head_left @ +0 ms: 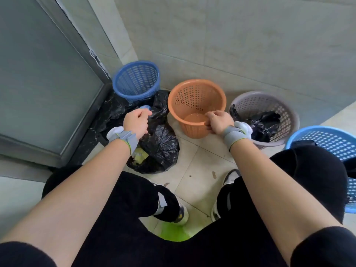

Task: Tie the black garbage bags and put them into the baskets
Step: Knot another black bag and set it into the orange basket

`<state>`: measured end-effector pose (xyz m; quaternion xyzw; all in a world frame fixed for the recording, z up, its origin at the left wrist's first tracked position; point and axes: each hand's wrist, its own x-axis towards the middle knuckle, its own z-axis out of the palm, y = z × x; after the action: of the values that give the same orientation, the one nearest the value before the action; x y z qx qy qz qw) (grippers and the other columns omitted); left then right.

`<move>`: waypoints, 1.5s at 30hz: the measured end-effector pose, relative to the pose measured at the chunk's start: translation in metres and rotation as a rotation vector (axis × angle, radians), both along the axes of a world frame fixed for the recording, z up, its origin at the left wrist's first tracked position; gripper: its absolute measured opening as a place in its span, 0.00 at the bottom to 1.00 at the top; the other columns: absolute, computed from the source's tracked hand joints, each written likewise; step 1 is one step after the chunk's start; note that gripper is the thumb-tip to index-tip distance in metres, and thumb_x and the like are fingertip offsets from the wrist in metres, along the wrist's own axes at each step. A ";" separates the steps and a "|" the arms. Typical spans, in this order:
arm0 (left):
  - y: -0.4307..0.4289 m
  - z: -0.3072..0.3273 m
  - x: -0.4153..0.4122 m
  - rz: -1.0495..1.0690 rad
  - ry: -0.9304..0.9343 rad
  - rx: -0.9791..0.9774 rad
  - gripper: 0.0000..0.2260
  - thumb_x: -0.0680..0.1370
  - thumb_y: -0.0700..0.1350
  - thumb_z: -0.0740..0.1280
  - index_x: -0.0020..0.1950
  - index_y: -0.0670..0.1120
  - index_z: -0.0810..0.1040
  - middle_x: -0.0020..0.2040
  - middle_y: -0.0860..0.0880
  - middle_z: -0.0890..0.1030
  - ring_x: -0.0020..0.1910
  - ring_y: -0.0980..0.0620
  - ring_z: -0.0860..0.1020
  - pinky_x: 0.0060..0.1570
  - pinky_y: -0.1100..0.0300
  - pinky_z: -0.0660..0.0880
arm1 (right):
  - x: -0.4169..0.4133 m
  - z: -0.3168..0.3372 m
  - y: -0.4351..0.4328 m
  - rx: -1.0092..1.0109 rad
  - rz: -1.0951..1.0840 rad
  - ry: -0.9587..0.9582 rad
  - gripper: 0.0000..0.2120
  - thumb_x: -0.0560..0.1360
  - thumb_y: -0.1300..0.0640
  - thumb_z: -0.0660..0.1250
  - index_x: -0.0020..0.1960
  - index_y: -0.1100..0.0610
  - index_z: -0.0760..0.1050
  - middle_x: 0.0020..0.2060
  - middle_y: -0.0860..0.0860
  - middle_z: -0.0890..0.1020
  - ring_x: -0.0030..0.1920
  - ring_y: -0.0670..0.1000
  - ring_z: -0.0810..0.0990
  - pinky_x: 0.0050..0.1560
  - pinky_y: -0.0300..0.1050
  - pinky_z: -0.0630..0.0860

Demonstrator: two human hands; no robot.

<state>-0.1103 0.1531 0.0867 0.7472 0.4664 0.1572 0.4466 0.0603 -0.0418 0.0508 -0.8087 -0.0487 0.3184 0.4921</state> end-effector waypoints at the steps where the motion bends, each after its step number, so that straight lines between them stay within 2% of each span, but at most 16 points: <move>1: 0.009 -0.009 -0.002 0.016 0.010 -0.006 0.11 0.81 0.47 0.61 0.55 0.47 0.81 0.38 0.48 0.77 0.37 0.47 0.76 0.41 0.52 0.78 | -0.003 -0.010 0.005 -0.036 0.038 0.022 0.10 0.77 0.52 0.63 0.53 0.55 0.79 0.37 0.52 0.84 0.33 0.51 0.82 0.40 0.47 0.82; 4: 0.034 -0.036 -0.011 0.138 0.000 0.062 0.10 0.80 0.48 0.62 0.60 0.48 0.76 0.47 0.48 0.79 0.45 0.47 0.79 0.48 0.51 0.77 | -0.016 -0.037 0.020 -0.186 0.309 0.030 0.26 0.72 0.44 0.69 0.67 0.53 0.73 0.53 0.51 0.82 0.53 0.55 0.82 0.59 0.54 0.79; 7: 0.053 -0.043 -0.020 0.302 -0.139 0.053 0.08 0.81 0.48 0.58 0.54 0.47 0.75 0.39 0.48 0.77 0.34 0.49 0.75 0.37 0.52 0.73 | -0.043 -0.058 0.042 -0.392 0.667 -0.060 0.54 0.63 0.33 0.75 0.79 0.48 0.51 0.73 0.54 0.65 0.73 0.57 0.65 0.72 0.56 0.66; 10: 0.086 -0.054 -0.034 0.436 -0.282 -0.144 0.10 0.82 0.49 0.56 0.50 0.45 0.73 0.32 0.47 0.74 0.21 0.51 0.69 0.23 0.60 0.63 | -0.078 -0.083 0.086 -0.485 0.841 -0.188 0.69 0.48 0.21 0.71 0.78 0.41 0.38 0.78 0.57 0.53 0.76 0.62 0.58 0.73 0.62 0.63; 14: 0.113 -0.055 -0.048 0.566 -0.327 -0.092 0.11 0.81 0.52 0.55 0.46 0.49 0.72 0.31 0.49 0.75 0.23 0.50 0.67 0.23 0.61 0.62 | -0.111 -0.090 0.124 -0.346 0.902 -0.350 0.60 0.57 0.25 0.72 0.78 0.37 0.41 0.79 0.55 0.47 0.77 0.61 0.53 0.73 0.63 0.61; 17: 0.132 -0.069 -0.066 0.629 -0.220 0.038 0.10 0.77 0.51 0.56 0.51 0.50 0.74 0.41 0.49 0.78 0.37 0.49 0.73 0.41 0.50 0.71 | -0.120 -0.099 0.149 -0.149 0.835 -0.486 0.26 0.74 0.38 0.67 0.69 0.47 0.71 0.71 0.56 0.69 0.70 0.60 0.67 0.67 0.55 0.69; 19: 0.129 -0.077 -0.073 0.556 -0.113 0.051 0.10 0.80 0.51 0.55 0.52 0.50 0.73 0.47 0.49 0.76 0.43 0.52 0.73 0.48 0.53 0.70 | -0.113 -0.095 0.150 -0.098 0.643 -0.400 0.16 0.79 0.42 0.61 0.50 0.55 0.76 0.49 0.55 0.79 0.54 0.59 0.77 0.51 0.47 0.71; 22: 0.119 -0.088 -0.076 0.339 0.034 -0.003 0.18 0.80 0.63 0.48 0.48 0.55 0.72 0.54 0.48 0.75 0.52 0.50 0.73 0.57 0.51 0.68 | -0.093 -0.082 0.140 -0.215 0.410 -0.247 0.26 0.80 0.38 0.56 0.35 0.57 0.68 0.32 0.53 0.75 0.39 0.60 0.75 0.42 0.48 0.69; 24: 0.110 -0.098 -0.078 0.218 0.092 -0.066 0.29 0.77 0.69 0.45 0.62 0.52 0.73 0.67 0.47 0.72 0.68 0.45 0.68 0.69 0.46 0.62 | -0.080 -0.076 0.127 -0.258 0.376 -0.306 0.29 0.80 0.36 0.54 0.32 0.57 0.68 0.30 0.53 0.75 0.37 0.60 0.73 0.42 0.49 0.68; 26: 0.101 -0.097 -0.074 0.108 0.170 -0.072 0.29 0.79 0.67 0.47 0.71 0.52 0.67 0.73 0.48 0.67 0.74 0.46 0.63 0.72 0.48 0.59 | -0.067 -0.068 0.117 -0.220 0.303 -0.331 0.30 0.80 0.35 0.54 0.32 0.58 0.67 0.29 0.53 0.73 0.37 0.59 0.72 0.42 0.49 0.67; 30: 0.098 -0.102 -0.067 0.007 0.284 -0.124 0.14 0.81 0.49 0.59 0.67 0.50 0.69 0.55 0.49 0.79 0.53 0.45 0.79 0.54 0.49 0.78 | -0.045 -0.047 0.099 -0.201 0.108 -0.300 0.32 0.79 0.33 0.54 0.33 0.61 0.68 0.29 0.55 0.73 0.34 0.59 0.73 0.37 0.52 0.68; 32: 0.109 -0.132 -0.066 -0.013 0.238 -0.325 0.17 0.77 0.50 0.65 0.65 0.47 0.73 0.51 0.47 0.82 0.49 0.47 0.82 0.46 0.55 0.80 | -0.036 -0.045 0.090 -0.229 0.057 -0.269 0.32 0.79 0.33 0.54 0.33 0.60 0.67 0.30 0.54 0.74 0.37 0.60 0.74 0.41 0.53 0.71; 35: 0.087 -0.121 -0.055 -0.261 0.443 -0.366 0.46 0.68 0.50 0.73 0.79 0.54 0.49 0.76 0.40 0.61 0.72 0.39 0.66 0.68 0.45 0.68 | -0.025 -0.044 0.068 -0.289 -0.002 -0.230 0.29 0.78 0.33 0.55 0.34 0.58 0.67 0.33 0.53 0.74 0.40 0.60 0.75 0.44 0.52 0.70; 39: 0.049 -0.100 -0.046 -0.646 0.774 -0.171 0.64 0.61 0.52 0.82 0.77 0.55 0.33 0.78 0.44 0.44 0.77 0.39 0.49 0.72 0.44 0.59 | -0.019 -0.049 0.053 -0.336 -0.043 -0.164 0.35 0.77 0.30 0.51 0.51 0.62 0.76 0.48 0.57 0.79 0.47 0.59 0.76 0.51 0.50 0.70; 43: 0.016 -0.109 -0.047 -0.795 0.814 0.072 0.55 0.70 0.40 0.75 0.77 0.57 0.33 0.79 0.44 0.38 0.78 0.41 0.41 0.74 0.45 0.48 | -0.015 -0.054 0.051 -0.305 -0.049 -0.120 0.43 0.75 0.26 0.49 0.62 0.63 0.75 0.57 0.59 0.80 0.56 0.61 0.78 0.60 0.54 0.71; 45: 0.002 -0.110 -0.050 -0.861 0.729 0.139 0.52 0.71 0.45 0.74 0.78 0.57 0.36 0.79 0.43 0.39 0.78 0.41 0.41 0.73 0.42 0.47 | -0.013 -0.055 0.051 -0.279 -0.055 -0.119 0.41 0.76 0.27 0.50 0.60 0.63 0.75 0.55 0.58 0.80 0.55 0.61 0.77 0.57 0.52 0.70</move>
<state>-0.1600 0.1550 -0.0229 0.9036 0.2322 -0.2766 0.2303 0.0470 0.0092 -0.0038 -0.8878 -0.0110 0.2600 0.3797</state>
